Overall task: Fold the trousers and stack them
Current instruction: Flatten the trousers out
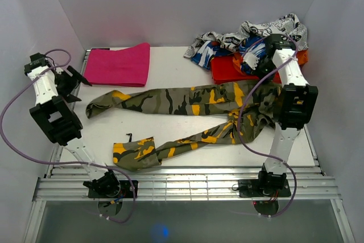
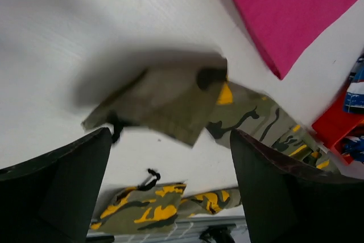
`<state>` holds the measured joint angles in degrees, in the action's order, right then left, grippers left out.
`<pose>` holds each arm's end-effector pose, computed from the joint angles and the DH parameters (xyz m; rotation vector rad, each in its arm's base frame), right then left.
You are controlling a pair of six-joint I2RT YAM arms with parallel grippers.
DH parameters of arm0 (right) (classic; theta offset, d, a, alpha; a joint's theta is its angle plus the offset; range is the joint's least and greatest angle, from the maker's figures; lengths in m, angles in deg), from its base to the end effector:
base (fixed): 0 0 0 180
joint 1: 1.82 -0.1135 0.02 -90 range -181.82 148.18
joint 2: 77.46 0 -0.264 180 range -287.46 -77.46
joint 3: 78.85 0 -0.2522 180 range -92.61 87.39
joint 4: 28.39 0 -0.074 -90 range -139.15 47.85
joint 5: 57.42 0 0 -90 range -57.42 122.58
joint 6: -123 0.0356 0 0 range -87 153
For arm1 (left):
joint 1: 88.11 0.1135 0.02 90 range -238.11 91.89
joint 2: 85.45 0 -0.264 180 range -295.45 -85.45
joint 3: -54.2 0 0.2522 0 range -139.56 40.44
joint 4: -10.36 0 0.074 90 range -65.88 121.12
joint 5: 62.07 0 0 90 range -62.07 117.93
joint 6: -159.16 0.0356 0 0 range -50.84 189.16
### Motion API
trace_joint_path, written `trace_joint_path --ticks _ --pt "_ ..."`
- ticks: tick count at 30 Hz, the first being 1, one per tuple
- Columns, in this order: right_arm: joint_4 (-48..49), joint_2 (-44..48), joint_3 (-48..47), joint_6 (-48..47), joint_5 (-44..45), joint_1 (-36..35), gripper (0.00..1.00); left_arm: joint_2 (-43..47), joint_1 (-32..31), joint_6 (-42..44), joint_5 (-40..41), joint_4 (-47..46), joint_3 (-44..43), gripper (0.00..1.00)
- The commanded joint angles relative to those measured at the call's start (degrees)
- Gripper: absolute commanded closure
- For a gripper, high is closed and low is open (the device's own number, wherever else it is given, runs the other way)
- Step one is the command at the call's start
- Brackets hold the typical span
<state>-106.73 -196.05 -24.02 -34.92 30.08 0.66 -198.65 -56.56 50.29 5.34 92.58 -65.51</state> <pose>0.4308 -0.0171 0.2701 -1.5483 2.3914 -0.2128 0.3488 0.1981 0.2812 -1.1320 2.5695 -0.5183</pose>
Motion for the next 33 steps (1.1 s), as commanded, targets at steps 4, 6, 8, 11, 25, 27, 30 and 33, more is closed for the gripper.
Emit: trace_joint_path --ticks 4,6,8,11,25,27,30,33 --pt "2.25 -0.69 -3.12 -0.90 7.94 -2.48 0.92 7.46 1.32 12.34 -8.43 -12.89 -3.67 0.02" --pt "4.71 0.28 0.56 -0.64 8.56 -4.67 0.92 11.68 1.32 23.37 -11.40 -14.93 -0.24 0.02" --pt "5.42 1.51 2.07 0.06 8.65 -4.94 0.92 14.92 0.71 34.28 -15.27 -13.28 3.11 0.02" --pt "4.99 2.57 3.13 1.29 7.95 -5.03 0.92 19.76 -0.79 53.54 -18.18 -13.10 11.60 0.06" --pt "3.76 5.65 6.03 2.27 8.74 -6.17 0.92 13.65 -12.21 99.83 4.65 -29.50 33.62 0.22" --pt "4.63 6.43 7.88 2.09 9.27 -6.17 0.92 6.62 -12.74 97.02 8.79 -31.81 30.55 0.25" --pt "5.16 7.40 9.46 1.22 9.71 -6.00 0.92 -0.14 -12.22 86.51 9.51 -30.88 20.91 0.55" --pt "5.51 8.80 11.12 -0.01 9.88 -5.74 0.92 -6.37 -8.45 75.27 3.98 -19.30 6.96 0.93"
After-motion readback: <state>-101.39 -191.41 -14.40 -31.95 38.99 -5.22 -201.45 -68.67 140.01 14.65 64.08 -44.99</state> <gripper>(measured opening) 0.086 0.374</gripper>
